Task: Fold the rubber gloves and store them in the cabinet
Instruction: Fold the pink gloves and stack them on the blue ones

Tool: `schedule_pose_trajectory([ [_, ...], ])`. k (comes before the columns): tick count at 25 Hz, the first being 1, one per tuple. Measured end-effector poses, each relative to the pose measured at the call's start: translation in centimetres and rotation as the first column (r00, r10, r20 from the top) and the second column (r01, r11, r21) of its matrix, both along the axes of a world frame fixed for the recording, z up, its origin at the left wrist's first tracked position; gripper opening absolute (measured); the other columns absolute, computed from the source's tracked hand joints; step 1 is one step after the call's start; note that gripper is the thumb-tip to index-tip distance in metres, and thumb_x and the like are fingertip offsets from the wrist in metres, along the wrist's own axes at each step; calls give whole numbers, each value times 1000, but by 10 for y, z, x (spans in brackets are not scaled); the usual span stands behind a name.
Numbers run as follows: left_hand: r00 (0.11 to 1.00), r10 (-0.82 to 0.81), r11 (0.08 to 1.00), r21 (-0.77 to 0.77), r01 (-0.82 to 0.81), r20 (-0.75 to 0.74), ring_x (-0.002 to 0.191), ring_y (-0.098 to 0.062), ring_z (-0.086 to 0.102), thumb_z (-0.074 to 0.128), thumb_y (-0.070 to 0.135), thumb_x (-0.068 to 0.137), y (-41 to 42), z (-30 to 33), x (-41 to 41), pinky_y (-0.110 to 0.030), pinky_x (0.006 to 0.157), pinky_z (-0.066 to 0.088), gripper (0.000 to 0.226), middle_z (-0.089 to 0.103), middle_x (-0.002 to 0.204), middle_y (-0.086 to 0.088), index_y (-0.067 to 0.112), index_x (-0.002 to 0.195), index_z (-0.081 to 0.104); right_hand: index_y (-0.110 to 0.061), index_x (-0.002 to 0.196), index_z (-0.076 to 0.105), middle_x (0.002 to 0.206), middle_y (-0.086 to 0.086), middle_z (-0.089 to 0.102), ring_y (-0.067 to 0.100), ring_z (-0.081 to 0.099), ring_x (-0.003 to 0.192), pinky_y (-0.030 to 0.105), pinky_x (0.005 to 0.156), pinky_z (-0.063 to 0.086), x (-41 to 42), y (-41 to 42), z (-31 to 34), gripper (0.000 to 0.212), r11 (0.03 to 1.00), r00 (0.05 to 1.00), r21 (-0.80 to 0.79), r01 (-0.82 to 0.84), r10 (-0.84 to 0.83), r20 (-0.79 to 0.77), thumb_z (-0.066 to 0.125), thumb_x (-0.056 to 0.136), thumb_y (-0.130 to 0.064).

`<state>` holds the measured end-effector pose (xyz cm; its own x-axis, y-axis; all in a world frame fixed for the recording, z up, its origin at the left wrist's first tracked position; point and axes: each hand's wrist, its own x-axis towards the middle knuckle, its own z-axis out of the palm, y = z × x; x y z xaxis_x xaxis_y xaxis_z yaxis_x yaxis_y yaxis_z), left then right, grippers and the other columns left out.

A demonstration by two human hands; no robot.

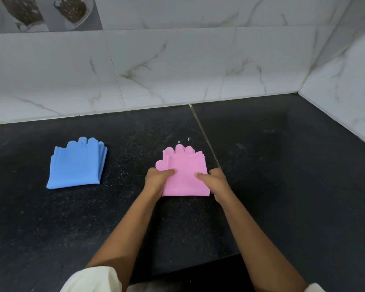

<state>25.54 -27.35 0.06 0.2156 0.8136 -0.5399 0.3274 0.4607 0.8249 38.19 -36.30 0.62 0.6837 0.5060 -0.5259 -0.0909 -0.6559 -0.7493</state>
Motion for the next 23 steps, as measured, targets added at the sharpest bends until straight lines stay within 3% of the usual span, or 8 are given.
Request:
schedule_pose_trajectory([
  [2, 992, 5, 995, -95, 7, 125, 77, -23, 62, 74, 15, 74, -1, 2, -3, -32, 57, 51, 48, 63, 93, -11, 0, 113, 50, -2, 130, 46, 129, 16, 56, 31, 55, 116, 42, 96, 48, 3, 1, 2, 55, 1000, 998, -4, -7, 6, -60, 66, 84, -24],
  [3, 986, 0, 994, -106, 18, 165, 77, -23, 63, 73, 13, 74, -2, 2, -6, -31, 55, 50, 44, 64, 94, -12, 1, 111, 53, 0, 126, 50, 125, 16, 59, 31, 57, 113, 39, 91, 48, 2, 1, 4, 50, 1000, 995, 11, -20, 21, -94, 66, 84, -21],
  [5, 971, -12, 998, -59, 27, 237, 83, -23, 63, 69, 9, 76, -5, -2, -13, -32, 58, 51, 32, 64, 102, -10, 13, 105, 56, 0, 121, 55, 119, 16, 63, 29, 60, 106, 37, 84, 49, -3, 0, 2, 42, 996, 989, 76, -42, 53, -138, 65, 83, -15],
  [7, 960, -32, 999, 13, 29, 277, 87, -20, 61, 65, 8, 80, -6, -4, -25, -34, 62, 52, 27, 61, 101, -2, 27, 94, 51, -5, 121, 56, 117, 13, 63, 29, 60, 107, 42, 91, 50, -16, 3, -1, 41, 989, 990, 136, -58, 75, -121, 63, 81, -12],
  [12, 940, -70, 993, 111, 34, 333, 97, -20, 61, 61, 12, 82, 19, 2, -85, -37, 70, 54, 30, 58, 109, 0, 28, 104, 48, -20, 118, 49, 102, -2, 59, 18, 59, 95, 36, 78, 50, -73, 32, 3, 42, 948, 987, 311, -73, 114, -116, 63, 78, -14],
  [16, 932, -62, 984, 175, -1, 357, 92, -18, 60, 63, 13, 80, 70, 15, -162, -34, 61, 52, 28, 57, 102, 3, 34, 89, 45, -23, 108, 43, 99, -4, 57, 13, 58, 90, 31, 67, 49, -146, 82, 8, 40, 902, 985, 424, -82, 137, -101, 67, 78, -13],
  [20, 928, -2, 965, 244, -96, 373, 90, -20, 61, 64, 11, 79, 134, 27, -225, -33, 58, 51, 32, 56, 102, 1, 28, 94, 41, -24, 111, 37, 100, -7, 55, 13, 58, 93, 33, 72, 53, -205, 149, 26, 48, 857, 980, 498, -134, 188, -60, 69, 78, -12],
  [23, 945, 2, 946, 305, -107, 327, 95, -19, 59, 65, 11, 80, 178, 26, -249, -36, 68, 54, 39, 53, 104, 1, 21, 106, 37, -20, 113, 35, 111, 2, 55, 23, 58, 105, 45, 89, 53, -229, 192, 31, 50, 861, 978, 488, -142, 199, -68, 69, 79, -9],
])
